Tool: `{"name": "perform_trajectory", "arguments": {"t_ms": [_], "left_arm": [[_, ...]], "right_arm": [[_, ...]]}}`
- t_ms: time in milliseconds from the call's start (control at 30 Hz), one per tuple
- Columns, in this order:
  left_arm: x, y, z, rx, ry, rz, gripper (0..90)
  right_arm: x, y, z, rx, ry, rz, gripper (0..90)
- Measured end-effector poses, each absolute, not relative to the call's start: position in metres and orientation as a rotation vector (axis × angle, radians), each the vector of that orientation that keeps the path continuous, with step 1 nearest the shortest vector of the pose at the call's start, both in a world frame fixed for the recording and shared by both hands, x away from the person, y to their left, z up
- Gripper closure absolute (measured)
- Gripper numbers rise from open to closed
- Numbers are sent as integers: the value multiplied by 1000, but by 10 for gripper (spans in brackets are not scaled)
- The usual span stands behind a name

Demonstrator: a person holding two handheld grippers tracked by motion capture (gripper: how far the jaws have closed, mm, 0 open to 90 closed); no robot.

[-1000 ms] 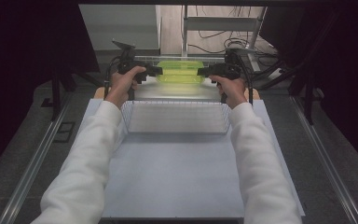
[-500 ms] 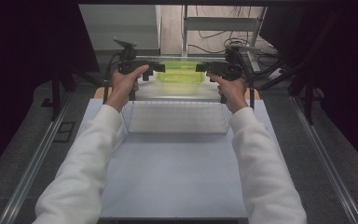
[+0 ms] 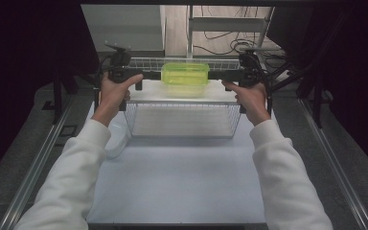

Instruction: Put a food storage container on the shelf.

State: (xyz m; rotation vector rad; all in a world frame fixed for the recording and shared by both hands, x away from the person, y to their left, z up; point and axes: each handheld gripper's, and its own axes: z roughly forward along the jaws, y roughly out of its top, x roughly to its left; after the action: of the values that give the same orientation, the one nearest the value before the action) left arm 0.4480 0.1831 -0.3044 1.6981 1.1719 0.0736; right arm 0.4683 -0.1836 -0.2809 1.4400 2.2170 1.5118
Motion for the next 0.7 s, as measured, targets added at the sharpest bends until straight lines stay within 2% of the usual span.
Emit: {"name": "perform_trajectory", "arguments": {"t_ms": [300,700], "left_arm": [[394,183,-311,1787,1099,150,185],[328,176,-352,1863,1024,133,213]], "right_arm": [[430,-202,-287,1310,2315,1505,298],[367,-224,-330,1207,2402,1420,296]]}}
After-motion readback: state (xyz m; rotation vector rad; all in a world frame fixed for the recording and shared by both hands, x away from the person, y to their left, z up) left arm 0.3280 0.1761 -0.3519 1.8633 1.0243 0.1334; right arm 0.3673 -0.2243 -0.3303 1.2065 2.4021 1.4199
